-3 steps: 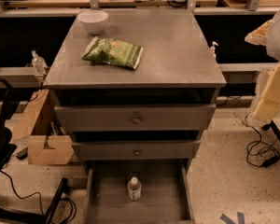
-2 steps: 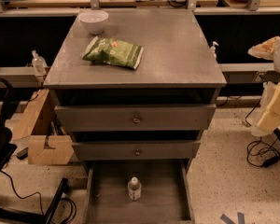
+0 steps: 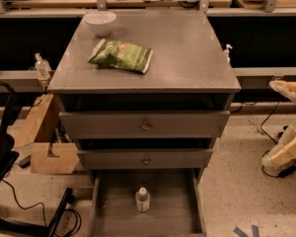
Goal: Pick blue plastic bottle from bottom drawer and place on counter
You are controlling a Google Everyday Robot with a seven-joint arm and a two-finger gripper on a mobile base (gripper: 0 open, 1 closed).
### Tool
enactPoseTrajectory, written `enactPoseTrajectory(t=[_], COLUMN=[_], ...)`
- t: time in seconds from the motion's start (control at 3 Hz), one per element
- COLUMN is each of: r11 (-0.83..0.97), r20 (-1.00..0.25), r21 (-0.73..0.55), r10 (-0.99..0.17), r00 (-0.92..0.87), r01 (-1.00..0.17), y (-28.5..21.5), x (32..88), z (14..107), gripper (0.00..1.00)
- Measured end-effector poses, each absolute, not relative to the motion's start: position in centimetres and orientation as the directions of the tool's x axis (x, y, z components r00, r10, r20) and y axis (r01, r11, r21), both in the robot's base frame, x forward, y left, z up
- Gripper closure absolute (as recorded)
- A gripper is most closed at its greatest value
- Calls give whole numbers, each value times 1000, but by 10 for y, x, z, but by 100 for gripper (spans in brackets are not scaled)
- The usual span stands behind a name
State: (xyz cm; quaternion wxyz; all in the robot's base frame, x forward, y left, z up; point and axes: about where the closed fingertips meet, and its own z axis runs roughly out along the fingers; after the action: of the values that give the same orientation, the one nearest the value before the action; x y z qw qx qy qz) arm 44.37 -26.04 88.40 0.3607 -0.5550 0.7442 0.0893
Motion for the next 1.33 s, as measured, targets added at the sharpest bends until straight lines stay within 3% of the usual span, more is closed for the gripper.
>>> enactPoseTrajectory(t=[0.33,0.67,1.33], r11=[403,348,350], r20=[-751,-761,-787], r21=[-294,-358,-331], r10=[-658,-646,-615], r00=[-51,55,52], r01=[-867,-866,-877], y=[-270,-274,-262], x=[446,442,448], z=[851,823,784], gripper=[0,0,0])
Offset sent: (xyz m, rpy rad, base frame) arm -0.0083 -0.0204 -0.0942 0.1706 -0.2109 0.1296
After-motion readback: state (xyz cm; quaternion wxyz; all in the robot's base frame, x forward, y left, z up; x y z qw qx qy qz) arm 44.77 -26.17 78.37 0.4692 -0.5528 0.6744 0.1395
